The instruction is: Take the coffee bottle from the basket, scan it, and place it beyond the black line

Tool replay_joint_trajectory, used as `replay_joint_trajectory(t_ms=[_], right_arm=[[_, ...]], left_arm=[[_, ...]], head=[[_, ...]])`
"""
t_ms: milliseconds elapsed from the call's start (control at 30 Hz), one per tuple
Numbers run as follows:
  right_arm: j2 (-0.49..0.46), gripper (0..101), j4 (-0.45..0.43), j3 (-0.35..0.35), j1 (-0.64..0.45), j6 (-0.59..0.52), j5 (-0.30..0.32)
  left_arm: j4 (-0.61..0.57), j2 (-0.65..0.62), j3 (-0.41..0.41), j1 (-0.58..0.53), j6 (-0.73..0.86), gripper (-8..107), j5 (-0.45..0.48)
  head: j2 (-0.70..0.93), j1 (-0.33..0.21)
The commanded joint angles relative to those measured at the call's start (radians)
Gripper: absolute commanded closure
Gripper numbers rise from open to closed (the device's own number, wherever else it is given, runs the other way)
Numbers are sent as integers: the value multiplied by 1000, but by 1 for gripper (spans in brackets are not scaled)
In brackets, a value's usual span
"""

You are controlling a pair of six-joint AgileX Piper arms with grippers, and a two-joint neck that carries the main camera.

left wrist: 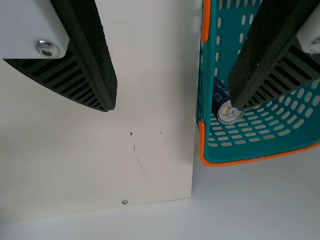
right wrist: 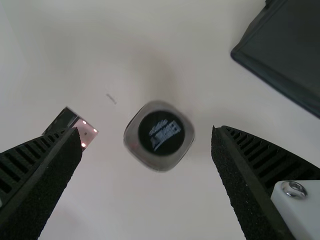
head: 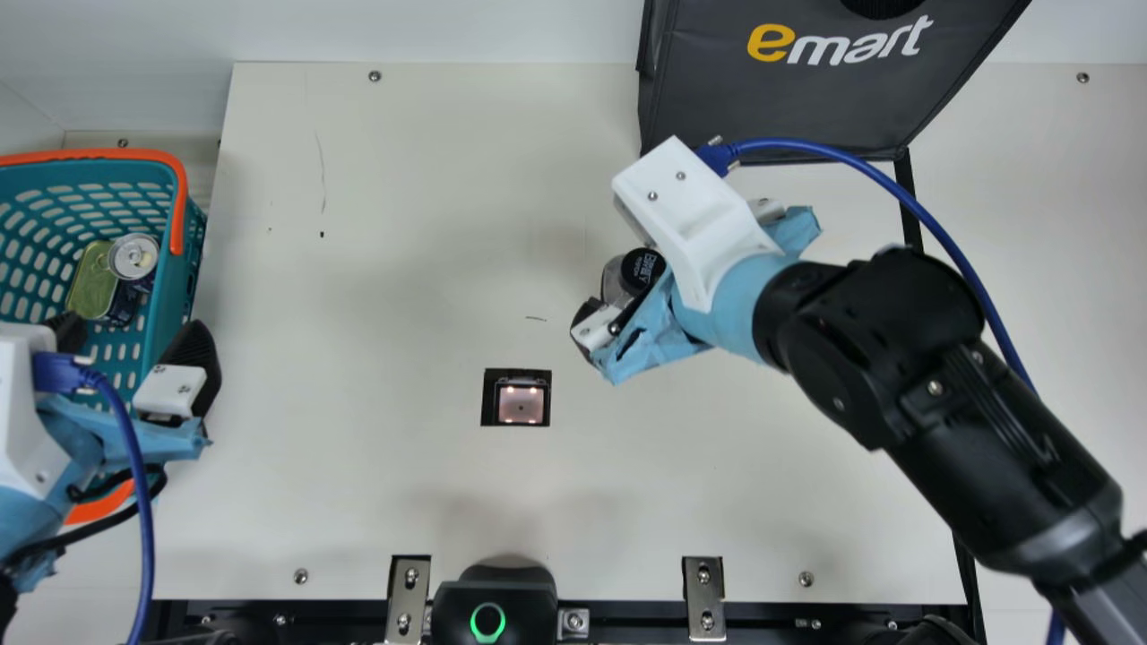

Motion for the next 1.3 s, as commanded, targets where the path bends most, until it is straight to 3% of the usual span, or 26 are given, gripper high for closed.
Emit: replay_joint_trajectory(t_ms=[0,1267], right_arm=[[21,11,1,-9,-4,-3,0],[105,11,1,50,-30,13,-64]], left_arm=[[0,0,0,0,0,9,0],[0,0,0,0,0,9,0]], head=[[2,-26],[2,-26]])
